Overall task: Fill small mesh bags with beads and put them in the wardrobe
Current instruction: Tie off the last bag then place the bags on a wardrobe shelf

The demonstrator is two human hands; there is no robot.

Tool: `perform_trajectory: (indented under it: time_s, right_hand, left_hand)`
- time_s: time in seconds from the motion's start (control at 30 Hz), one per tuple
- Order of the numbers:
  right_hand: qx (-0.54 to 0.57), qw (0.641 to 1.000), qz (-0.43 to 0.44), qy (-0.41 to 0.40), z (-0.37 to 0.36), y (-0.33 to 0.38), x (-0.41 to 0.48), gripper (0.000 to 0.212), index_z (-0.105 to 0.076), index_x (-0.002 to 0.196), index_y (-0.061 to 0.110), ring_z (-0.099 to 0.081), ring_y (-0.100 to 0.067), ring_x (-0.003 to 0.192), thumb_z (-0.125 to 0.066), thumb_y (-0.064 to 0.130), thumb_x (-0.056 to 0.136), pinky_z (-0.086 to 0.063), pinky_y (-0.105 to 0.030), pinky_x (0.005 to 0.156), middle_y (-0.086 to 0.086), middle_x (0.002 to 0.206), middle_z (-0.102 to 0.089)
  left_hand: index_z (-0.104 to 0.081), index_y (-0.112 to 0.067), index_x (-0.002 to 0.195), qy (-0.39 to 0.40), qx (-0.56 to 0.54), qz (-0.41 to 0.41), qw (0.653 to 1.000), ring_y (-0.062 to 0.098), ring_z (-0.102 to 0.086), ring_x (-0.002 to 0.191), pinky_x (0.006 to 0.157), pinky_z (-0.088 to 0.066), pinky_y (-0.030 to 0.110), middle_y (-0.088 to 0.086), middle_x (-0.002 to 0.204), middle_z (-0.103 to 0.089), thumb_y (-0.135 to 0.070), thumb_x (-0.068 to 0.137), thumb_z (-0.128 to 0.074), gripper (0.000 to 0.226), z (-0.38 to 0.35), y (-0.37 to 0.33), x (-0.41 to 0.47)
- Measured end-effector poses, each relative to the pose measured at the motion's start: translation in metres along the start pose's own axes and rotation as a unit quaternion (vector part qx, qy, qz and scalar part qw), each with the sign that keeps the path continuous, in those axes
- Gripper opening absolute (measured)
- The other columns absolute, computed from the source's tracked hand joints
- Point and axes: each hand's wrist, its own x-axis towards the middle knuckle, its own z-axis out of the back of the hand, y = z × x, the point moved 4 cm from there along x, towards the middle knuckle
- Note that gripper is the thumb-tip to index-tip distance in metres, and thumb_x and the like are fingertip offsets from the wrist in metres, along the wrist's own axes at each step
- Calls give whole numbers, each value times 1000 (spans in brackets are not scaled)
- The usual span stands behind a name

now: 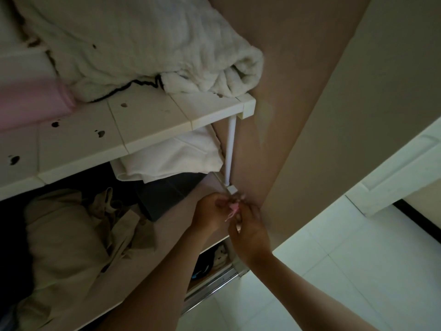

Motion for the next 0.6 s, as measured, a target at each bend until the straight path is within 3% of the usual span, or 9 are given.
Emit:
perform_trajectory:
  time_s: [0.07,0.2,0.33,0.43,0.5,0.6]
  right_hand:
    - [-5,1000,13,19,-2,2,4,46,-56,141,16,-62,-27,117,-61,24,97,-53,-37,95,-6,148,-48]
    - [-5,1000,11,22,1,6,6,43,-57,139,20,-61,-23,117,-58,27,97,-51,-34,97,-3,149,-45]
    - [13,999,9,30,11,19,3,40,-56,136,14,-60,-22,104,-59,20,97,-43,-16,89,-8,129,-53]
    - [93,994,18,50,32,43,-2,26,-58,124,21,-59,-4,91,-61,19,99,-37,-4,78,4,104,-56]
    - [158,986,34,33,53,64,-7,23,-57,115,33,-60,5,87,-65,19,98,-40,0,75,14,99,-56]
    - [247,966,68,22,86,94,-15,26,-59,113,33,-63,8,88,-67,14,96,-44,-3,73,6,101,-64]
  left_hand:
    - [-78,-18,89,11,-22,12,1000,19,-74,90,84,-59,38,5,92,-78,-33,75,-70,21,3,-2,1]
    - [-80,-22,87,23,-58,21,998,23,-73,93,79,-58,29,3,92,-78,-28,76,-74,14,12,-2,-2]
    - [-76,-24,97,19,-64,21,998,22,-72,100,91,-57,44,1,100,-77,-26,84,-68,15,24,-9,-23]
    - [-73,-38,100,22,-27,1,999,12,-72,94,79,-59,32,-8,100,-75,-42,88,-61,17,32,-28,-49]
    - [-70,-45,104,45,-34,-17,998,8,-72,94,76,-60,28,-11,104,-74,-53,88,-57,22,35,-49,-69]
    - [-71,-45,105,49,-56,-68,995,12,-71,99,78,-59,28,-9,106,-75,-48,91,-57,20,39,-91,-101]
